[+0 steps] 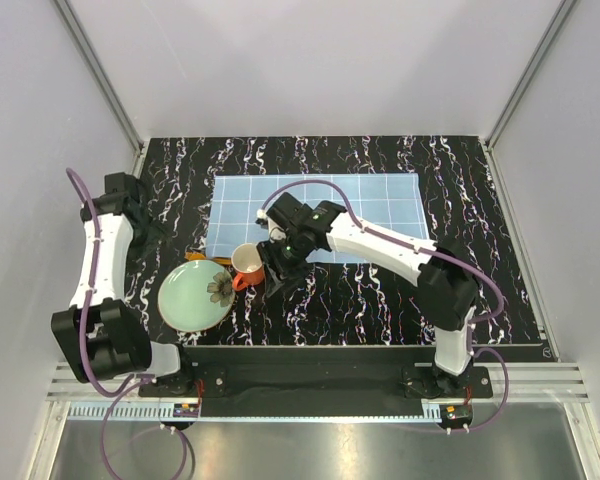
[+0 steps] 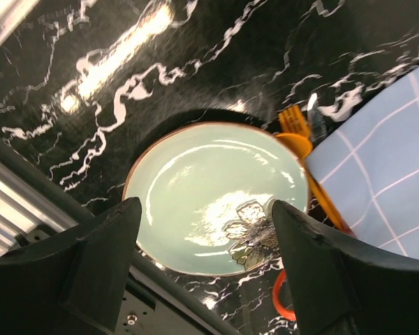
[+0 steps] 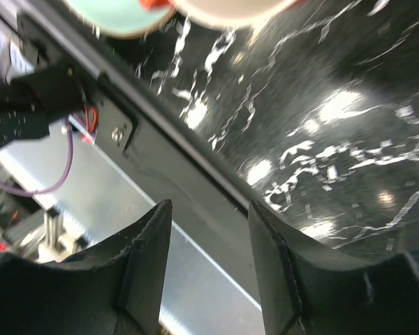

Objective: Set the dinner table for one person
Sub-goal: Pick up the plate from the corner of the board.

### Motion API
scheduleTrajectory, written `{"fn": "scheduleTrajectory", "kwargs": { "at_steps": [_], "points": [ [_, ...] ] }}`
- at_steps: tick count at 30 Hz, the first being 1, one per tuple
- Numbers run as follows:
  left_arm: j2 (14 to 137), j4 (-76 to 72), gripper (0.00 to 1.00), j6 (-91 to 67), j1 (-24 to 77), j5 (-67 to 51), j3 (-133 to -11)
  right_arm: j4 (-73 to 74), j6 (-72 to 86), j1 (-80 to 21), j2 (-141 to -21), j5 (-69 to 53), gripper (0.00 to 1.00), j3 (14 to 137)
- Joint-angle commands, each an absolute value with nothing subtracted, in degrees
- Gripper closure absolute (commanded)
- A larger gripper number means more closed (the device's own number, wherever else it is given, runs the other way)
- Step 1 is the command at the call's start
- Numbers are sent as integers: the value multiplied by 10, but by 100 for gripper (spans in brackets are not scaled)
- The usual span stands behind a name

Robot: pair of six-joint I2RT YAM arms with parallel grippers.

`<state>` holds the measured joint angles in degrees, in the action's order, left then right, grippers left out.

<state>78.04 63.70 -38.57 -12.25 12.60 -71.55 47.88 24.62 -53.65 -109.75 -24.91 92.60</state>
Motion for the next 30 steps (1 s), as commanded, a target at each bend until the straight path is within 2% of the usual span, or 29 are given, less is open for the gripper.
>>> {"fn": "scheduleTrajectory", "kwargs": {
  "at_steps": [1,11,30],
  "points": [
    [783,616,18,-374,-158,63,-677,498,237,-519,-1046,-182,45,962],
    [802,580,18,-361,-171,-37,-587,522,225,-461,-1004,-164,45,944],
    [796,590,18,-398,-192,18,-529,519,193,-403,-923,-168,44,869]
  ]
}}
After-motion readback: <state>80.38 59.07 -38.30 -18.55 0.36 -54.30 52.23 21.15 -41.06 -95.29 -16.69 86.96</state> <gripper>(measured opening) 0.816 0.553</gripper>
